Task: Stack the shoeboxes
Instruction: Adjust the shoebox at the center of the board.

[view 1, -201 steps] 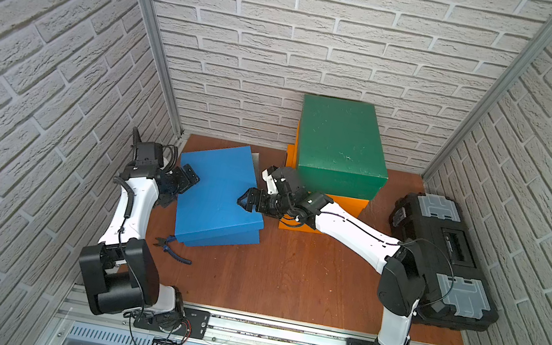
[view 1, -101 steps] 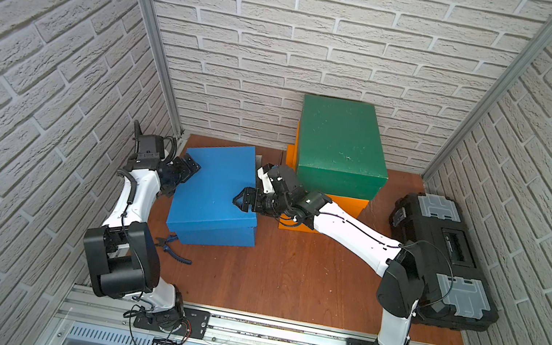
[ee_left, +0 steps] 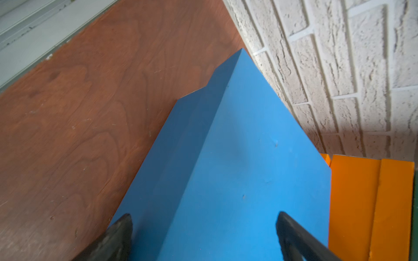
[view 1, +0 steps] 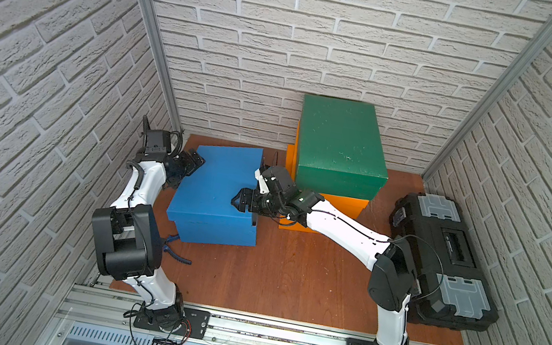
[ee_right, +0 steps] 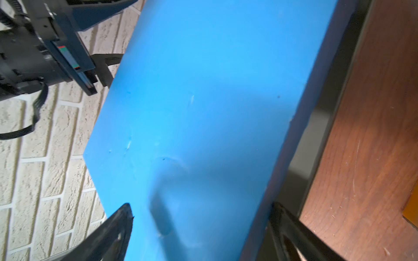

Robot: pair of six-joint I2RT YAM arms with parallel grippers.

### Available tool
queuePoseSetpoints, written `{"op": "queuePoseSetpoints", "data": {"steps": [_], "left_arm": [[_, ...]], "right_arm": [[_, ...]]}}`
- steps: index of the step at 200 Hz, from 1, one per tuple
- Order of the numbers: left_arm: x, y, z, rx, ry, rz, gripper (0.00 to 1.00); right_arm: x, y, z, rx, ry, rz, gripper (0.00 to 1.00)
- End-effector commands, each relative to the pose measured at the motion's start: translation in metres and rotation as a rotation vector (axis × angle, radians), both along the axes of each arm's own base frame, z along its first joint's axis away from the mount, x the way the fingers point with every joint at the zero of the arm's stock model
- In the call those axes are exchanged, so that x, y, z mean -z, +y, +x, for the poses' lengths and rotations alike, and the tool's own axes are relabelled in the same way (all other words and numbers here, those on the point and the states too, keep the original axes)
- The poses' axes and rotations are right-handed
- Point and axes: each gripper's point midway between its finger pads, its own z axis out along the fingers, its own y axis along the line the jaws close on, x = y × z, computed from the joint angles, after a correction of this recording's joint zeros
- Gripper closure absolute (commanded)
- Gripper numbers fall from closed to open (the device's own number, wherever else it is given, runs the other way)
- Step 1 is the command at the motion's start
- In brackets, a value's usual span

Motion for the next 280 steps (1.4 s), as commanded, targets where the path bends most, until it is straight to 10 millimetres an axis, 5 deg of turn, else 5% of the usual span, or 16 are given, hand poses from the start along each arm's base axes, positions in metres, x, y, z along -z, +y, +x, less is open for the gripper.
{"op": "queuePoseSetpoints", "data": {"steps": [1, 60, 119, 133, 180, 241, 280], "left_arm": [[0.01, -0.008, 0.0, 0.012, -0.005, -0.022, 0.02], [0.014, -0.021, -0.012, 0.016, 0.019, -0.032, 0.02], [-0.015, -0.024, -0.017, 0.022, -0.005, 0.015, 0.02], [-0.012, -0.024, -0.017, 0.023, 0.003, 0.017, 0.02], [0.012, -0.027, -0.019, 0.023, 0.032, -0.004, 0.02], [-0.003, -0.022, -0.014, 0.029, 0.015, 0.029, 0.02], [0.009, -0.023, -0.016, 0.033, 0.038, 0.022, 0.02]], "right_arm": [[-0.01, 0.008, 0.0, -0.016, -0.037, 0.018, 0.06], [-0.008, 0.002, 0.002, -0.005, -0.035, -0.001, 0.03], [-0.017, -0.011, 0.005, 0.015, -0.073, -0.021, 0.01], [-0.037, -0.021, 0.005, 0.025, -0.111, -0.019, 0.01], [-0.042, -0.048, 0.012, 0.075, -0.133, -0.065, 0.0], [-0.015, -0.038, 0.009, 0.059, -0.055, -0.038, 0.0], [0.009, -0.033, 0.008, 0.051, 0.008, -0.032, 0.0]]}}
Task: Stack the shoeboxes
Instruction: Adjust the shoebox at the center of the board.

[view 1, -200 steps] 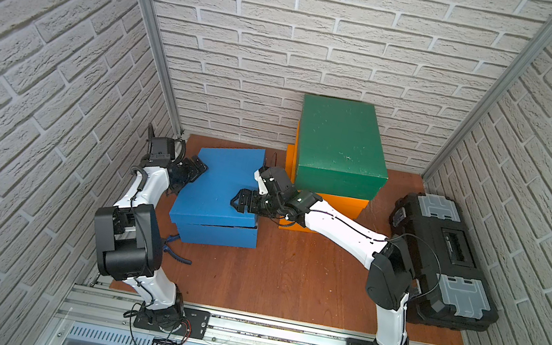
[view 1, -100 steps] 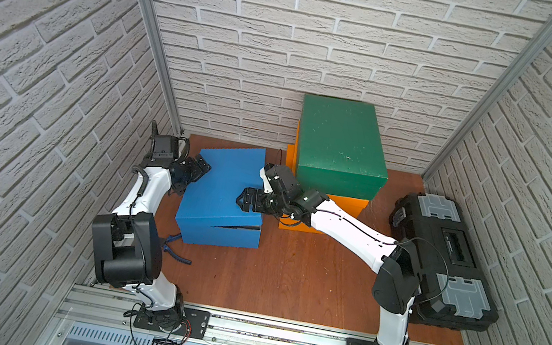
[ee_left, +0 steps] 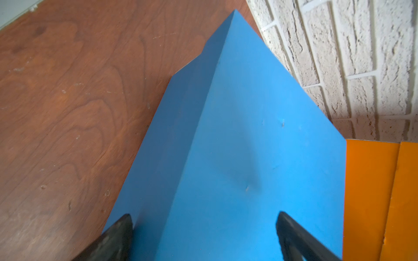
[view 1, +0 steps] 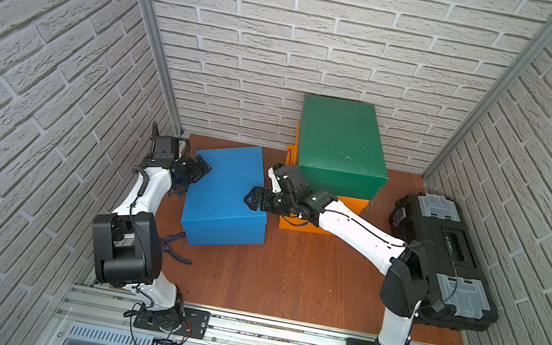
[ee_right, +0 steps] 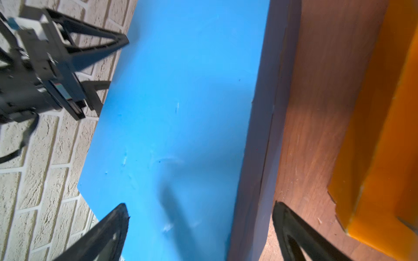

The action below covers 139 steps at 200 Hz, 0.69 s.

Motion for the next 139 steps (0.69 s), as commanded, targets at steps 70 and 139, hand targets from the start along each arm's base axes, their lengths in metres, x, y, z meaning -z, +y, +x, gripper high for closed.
{"op": "queuePoseSetpoints", "data": {"steps": [70, 139], "left_arm": [[0.035, -0.019, 0.007, 0.041, 0.03, -0.034, 0.02], [0.068, -0.033, -0.016, 0.056, 0.095, -0.045, 0.02]], "right_arm": [[0.047, 0.016, -0.009, -0.001, 0.123, 0.119, 0.05], [0.09, 0.022, -0.011, 0.017, 0.207, 0.137, 0.01]]}}
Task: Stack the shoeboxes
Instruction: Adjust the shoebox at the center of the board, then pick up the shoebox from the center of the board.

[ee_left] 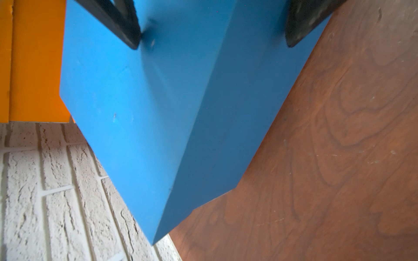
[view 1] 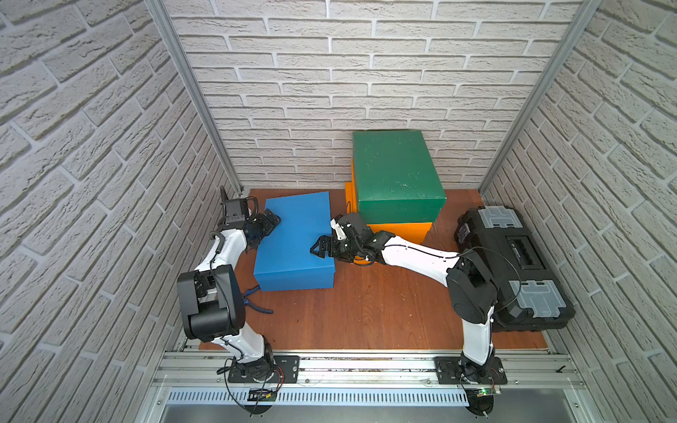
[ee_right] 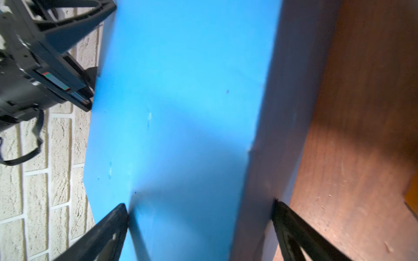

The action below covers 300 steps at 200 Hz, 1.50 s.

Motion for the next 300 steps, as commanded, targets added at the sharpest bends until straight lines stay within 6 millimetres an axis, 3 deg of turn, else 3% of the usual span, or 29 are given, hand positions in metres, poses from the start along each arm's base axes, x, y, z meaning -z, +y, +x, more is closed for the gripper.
{"op": "queuePoseSetpoints", "data": {"steps": [1, 42, 74, 127, 165, 187, 191, 200, 300], "left_arm": [[0.043, -0.022, -0.033, 0.034, 0.155, -0.05, 0.02], [0.061, -0.037, -0.048, 0.05, 0.193, -0.068, 0.02], [0.053, -0.053, -0.052, 0.074, 0.174, -0.09, 0.02], [0.013, -0.061, -0.055, 0.066, 0.087, -0.133, 0.02], [-0.007, -0.063, -0.059, 0.06, 0.049, -0.143, 0.02], [-0.018, -0.064, -0.06, 0.054, 0.022, -0.163, 0.02], [-0.021, -0.065, -0.06, 0.053, 0.015, -0.166, 0.02], [-0.027, -0.065, -0.059, 0.05, -0.002, -0.173, 0.02], [-0.118, -0.06, -0.064, 0.003, -0.187, -0.173, 0.03]], "right_arm": [[0.043, 0.005, -0.006, -0.005, 0.068, -0.019, 0.01], [0.048, 0.012, -0.006, -0.006, 0.083, 0.022, 0.03], [0.032, 0.017, -0.005, -0.02, 0.053, 0.04, 0.08], [-0.02, 0.035, -0.012, -0.083, -0.025, 0.078, 0.17], [-0.045, 0.04, -0.017, -0.103, -0.07, 0.092, 0.22], [-0.056, 0.044, -0.02, -0.124, -0.085, 0.095, 0.36], [-0.075, 0.043, -0.022, -0.129, -0.109, 0.118, 0.37], [-0.083, 0.045, -0.024, -0.138, -0.123, 0.119, 0.39], [-0.156, 0.065, -0.047, -0.221, -0.249, 0.166, 0.53]]}}
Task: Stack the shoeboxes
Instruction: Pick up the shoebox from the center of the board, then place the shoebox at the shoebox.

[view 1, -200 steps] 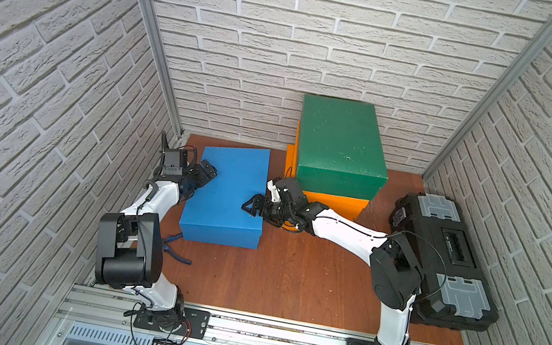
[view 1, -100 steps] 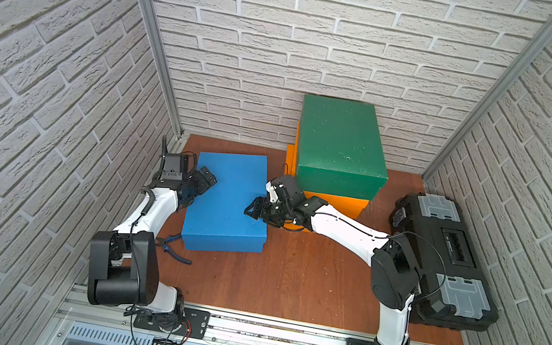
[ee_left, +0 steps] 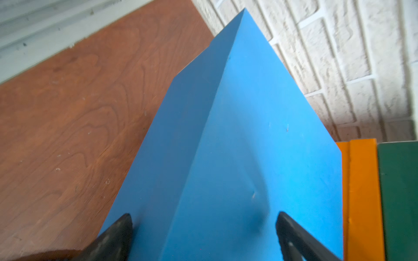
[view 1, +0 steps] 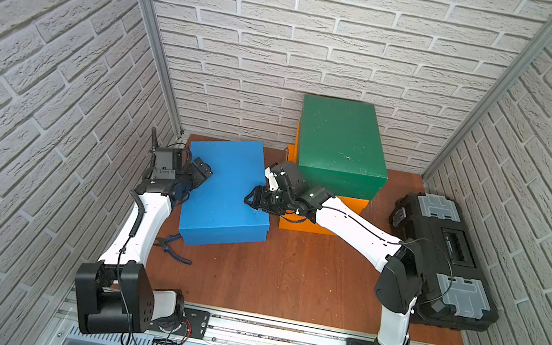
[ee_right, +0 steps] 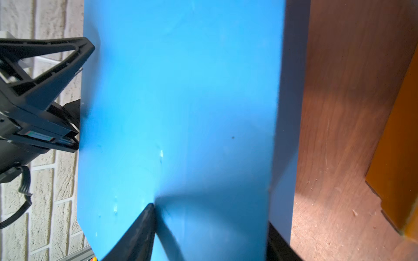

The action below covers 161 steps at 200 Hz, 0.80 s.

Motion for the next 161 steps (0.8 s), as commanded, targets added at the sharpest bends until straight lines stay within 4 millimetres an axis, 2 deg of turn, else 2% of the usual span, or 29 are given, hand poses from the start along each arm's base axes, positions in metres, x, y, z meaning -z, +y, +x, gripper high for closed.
{"op": "queuePoseSetpoints", "data": {"steps": [1, 36, 69, 130, 161], "left_arm": [[-0.041, -0.054, -0.01, 0.144, -0.059, -0.203, 0.03], [-0.076, -0.054, -0.012, 0.134, -0.136, -0.211, 0.04], [-0.117, -0.058, -0.014, 0.139, -0.217, -0.195, 0.04], [-0.191, -0.08, -0.006, 0.194, -0.341, -0.159, 0.04], [-0.22, -0.094, -0.001, 0.225, -0.389, -0.156, 0.04]], "right_arm": [[-0.089, 0.064, -0.044, -0.208, -0.177, 0.242, 0.53], [-0.112, 0.062, -0.047, -0.215, -0.219, 0.238, 0.54], [-0.132, 0.057, -0.049, -0.217, -0.254, 0.235, 0.54], [-0.179, 0.047, -0.05, -0.221, -0.348, 0.232, 0.54], [-0.201, 0.038, -0.051, -0.212, -0.392, 0.225, 0.54]]}}
